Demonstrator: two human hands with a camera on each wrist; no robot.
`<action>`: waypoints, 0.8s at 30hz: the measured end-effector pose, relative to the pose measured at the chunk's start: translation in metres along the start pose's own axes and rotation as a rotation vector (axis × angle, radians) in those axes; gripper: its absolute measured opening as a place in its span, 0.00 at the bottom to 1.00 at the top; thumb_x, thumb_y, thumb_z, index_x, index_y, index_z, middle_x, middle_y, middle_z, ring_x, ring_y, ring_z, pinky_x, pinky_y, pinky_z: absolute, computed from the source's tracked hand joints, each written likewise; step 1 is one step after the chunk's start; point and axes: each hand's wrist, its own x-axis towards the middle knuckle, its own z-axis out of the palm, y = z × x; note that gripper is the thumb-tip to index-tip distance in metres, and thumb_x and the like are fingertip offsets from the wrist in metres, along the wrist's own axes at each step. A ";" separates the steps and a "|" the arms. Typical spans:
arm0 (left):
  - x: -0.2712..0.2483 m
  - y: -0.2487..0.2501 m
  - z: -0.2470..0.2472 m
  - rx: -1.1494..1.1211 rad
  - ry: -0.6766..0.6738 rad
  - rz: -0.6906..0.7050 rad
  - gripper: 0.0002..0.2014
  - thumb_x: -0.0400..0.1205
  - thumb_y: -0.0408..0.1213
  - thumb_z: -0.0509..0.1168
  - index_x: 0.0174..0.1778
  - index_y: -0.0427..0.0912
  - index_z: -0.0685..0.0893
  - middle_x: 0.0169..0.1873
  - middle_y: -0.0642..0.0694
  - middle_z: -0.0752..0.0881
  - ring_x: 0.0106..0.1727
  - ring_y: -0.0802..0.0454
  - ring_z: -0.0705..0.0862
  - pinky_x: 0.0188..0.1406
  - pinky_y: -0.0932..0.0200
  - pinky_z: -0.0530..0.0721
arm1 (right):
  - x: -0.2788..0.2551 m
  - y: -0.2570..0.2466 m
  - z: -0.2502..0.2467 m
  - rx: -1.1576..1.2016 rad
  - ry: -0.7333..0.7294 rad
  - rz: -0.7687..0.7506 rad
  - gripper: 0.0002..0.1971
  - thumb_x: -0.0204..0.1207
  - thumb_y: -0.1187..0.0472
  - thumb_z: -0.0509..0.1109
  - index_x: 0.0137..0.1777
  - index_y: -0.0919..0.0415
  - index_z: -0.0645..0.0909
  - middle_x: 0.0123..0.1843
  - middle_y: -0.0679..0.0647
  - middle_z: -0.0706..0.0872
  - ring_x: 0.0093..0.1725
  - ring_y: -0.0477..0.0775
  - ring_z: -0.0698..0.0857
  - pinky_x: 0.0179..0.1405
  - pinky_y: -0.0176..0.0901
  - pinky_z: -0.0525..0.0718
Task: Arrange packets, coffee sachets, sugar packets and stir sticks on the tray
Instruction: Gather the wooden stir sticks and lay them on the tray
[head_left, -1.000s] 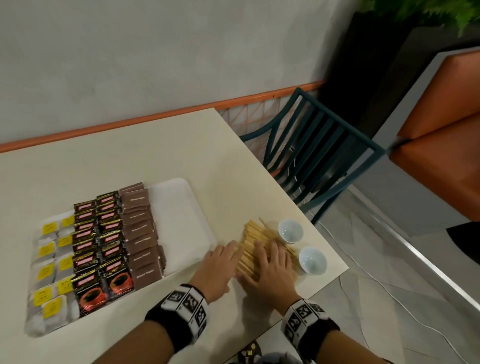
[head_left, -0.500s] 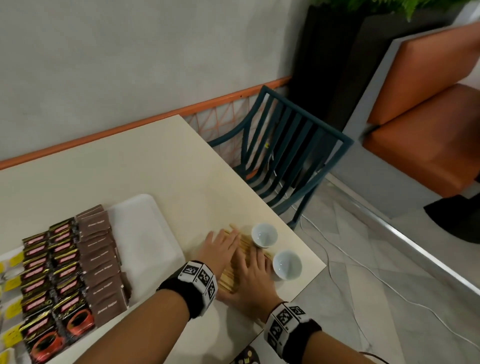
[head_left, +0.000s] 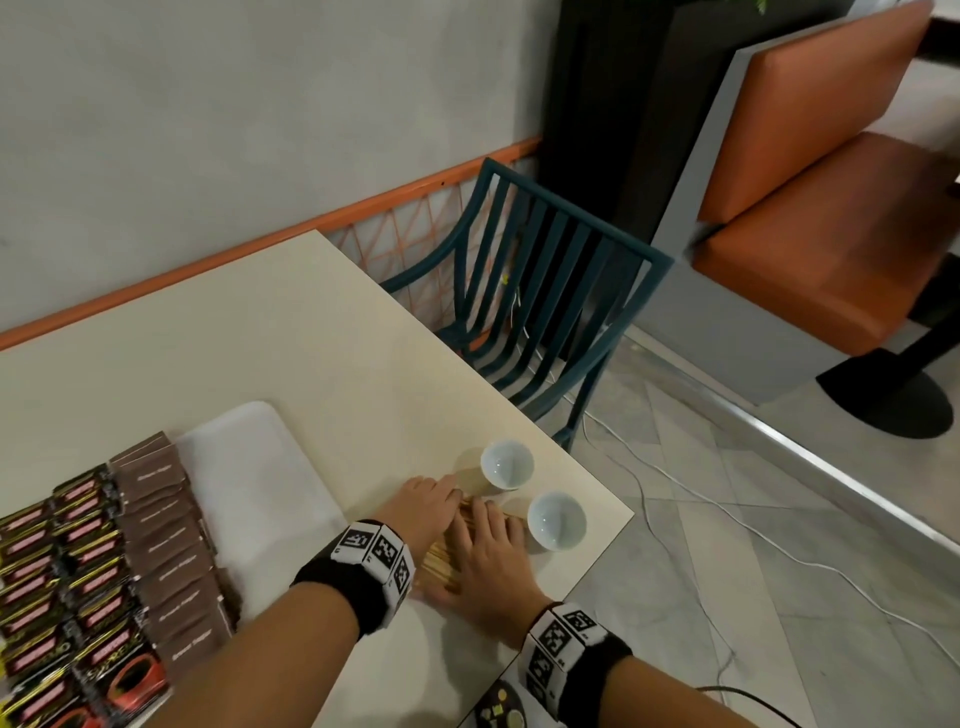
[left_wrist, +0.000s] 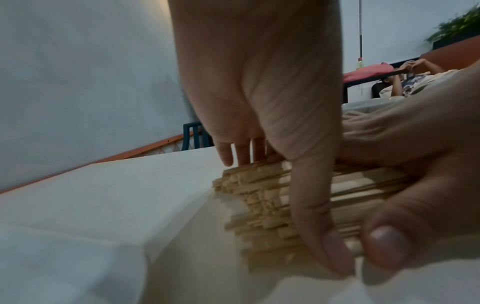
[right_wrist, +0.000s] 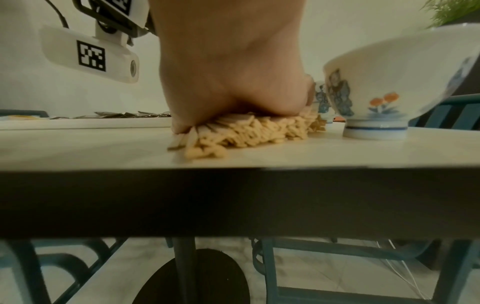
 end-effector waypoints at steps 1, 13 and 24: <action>-0.002 0.000 0.002 -0.025 -0.004 -0.004 0.30 0.76 0.31 0.66 0.74 0.34 0.62 0.70 0.38 0.67 0.68 0.41 0.71 0.67 0.50 0.67 | -0.002 0.000 0.002 -0.021 0.032 -0.014 0.46 0.67 0.21 0.40 0.65 0.55 0.77 0.56 0.54 0.85 0.53 0.57 0.85 0.53 0.55 0.84; -0.031 0.000 0.031 -0.307 0.004 -0.146 0.24 0.75 0.41 0.71 0.63 0.37 0.72 0.62 0.40 0.76 0.61 0.42 0.77 0.59 0.52 0.73 | 0.000 -0.003 0.015 -0.242 0.270 -0.364 0.25 0.69 0.36 0.59 0.53 0.56 0.73 0.35 0.49 0.81 0.30 0.52 0.79 0.27 0.42 0.77; -0.071 0.014 0.061 -0.492 0.030 -0.362 0.25 0.72 0.38 0.71 0.63 0.39 0.70 0.61 0.40 0.79 0.61 0.41 0.79 0.58 0.52 0.75 | -0.001 -0.018 0.020 -0.219 0.190 -0.653 0.25 0.67 0.37 0.58 0.56 0.56 0.72 0.35 0.46 0.84 0.29 0.48 0.80 0.25 0.37 0.78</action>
